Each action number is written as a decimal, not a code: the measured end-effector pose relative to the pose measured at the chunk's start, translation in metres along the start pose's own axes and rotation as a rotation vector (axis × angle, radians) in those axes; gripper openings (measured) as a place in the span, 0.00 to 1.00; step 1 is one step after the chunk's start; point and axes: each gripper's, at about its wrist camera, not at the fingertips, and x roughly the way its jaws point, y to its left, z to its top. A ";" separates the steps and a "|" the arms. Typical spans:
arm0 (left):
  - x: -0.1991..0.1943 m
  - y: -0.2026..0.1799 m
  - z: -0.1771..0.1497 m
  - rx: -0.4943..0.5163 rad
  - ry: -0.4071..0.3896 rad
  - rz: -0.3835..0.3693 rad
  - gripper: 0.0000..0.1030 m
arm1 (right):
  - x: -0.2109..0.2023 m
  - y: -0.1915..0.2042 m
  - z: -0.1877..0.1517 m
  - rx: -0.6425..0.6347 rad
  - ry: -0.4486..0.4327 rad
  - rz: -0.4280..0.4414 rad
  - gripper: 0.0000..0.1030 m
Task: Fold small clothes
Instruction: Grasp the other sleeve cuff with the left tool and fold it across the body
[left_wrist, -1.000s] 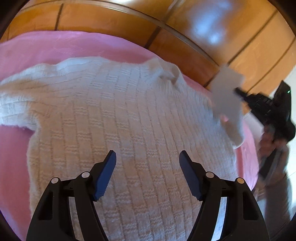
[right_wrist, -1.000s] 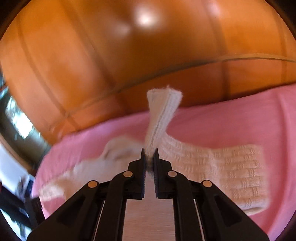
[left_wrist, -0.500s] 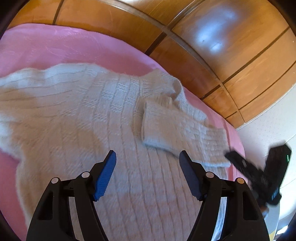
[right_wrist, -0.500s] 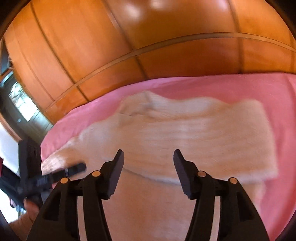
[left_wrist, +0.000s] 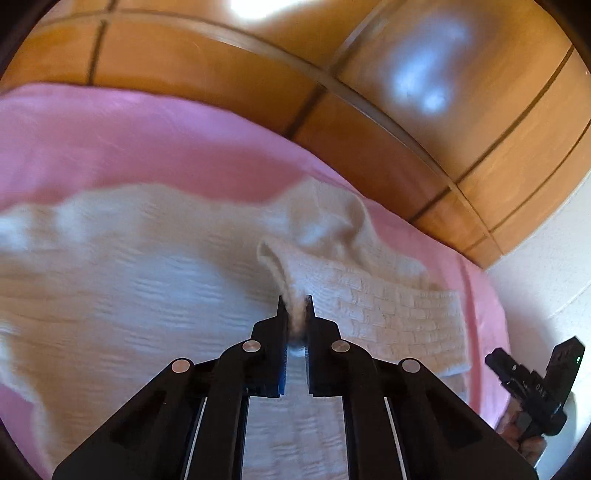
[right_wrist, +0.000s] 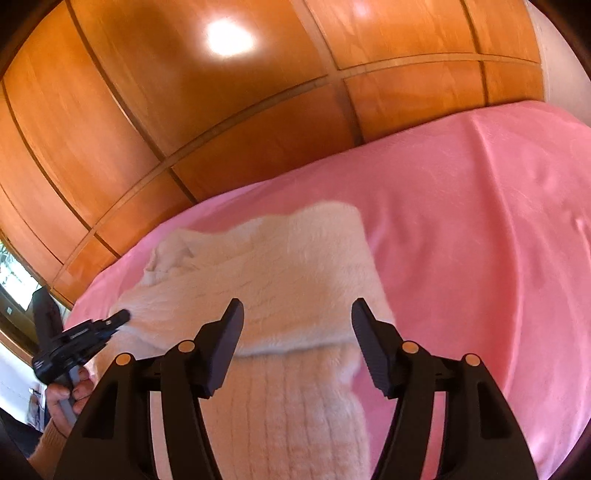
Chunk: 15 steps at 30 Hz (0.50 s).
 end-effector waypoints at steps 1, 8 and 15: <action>-0.002 0.004 0.001 0.000 -0.006 0.015 0.06 | 0.008 0.004 0.001 -0.004 0.009 0.002 0.59; 0.021 0.026 -0.011 0.015 0.066 0.121 0.07 | 0.082 0.022 -0.012 -0.067 0.100 -0.123 0.60; 0.003 0.035 -0.019 -0.017 0.039 0.121 0.39 | 0.093 0.040 -0.027 -0.175 0.055 -0.225 0.70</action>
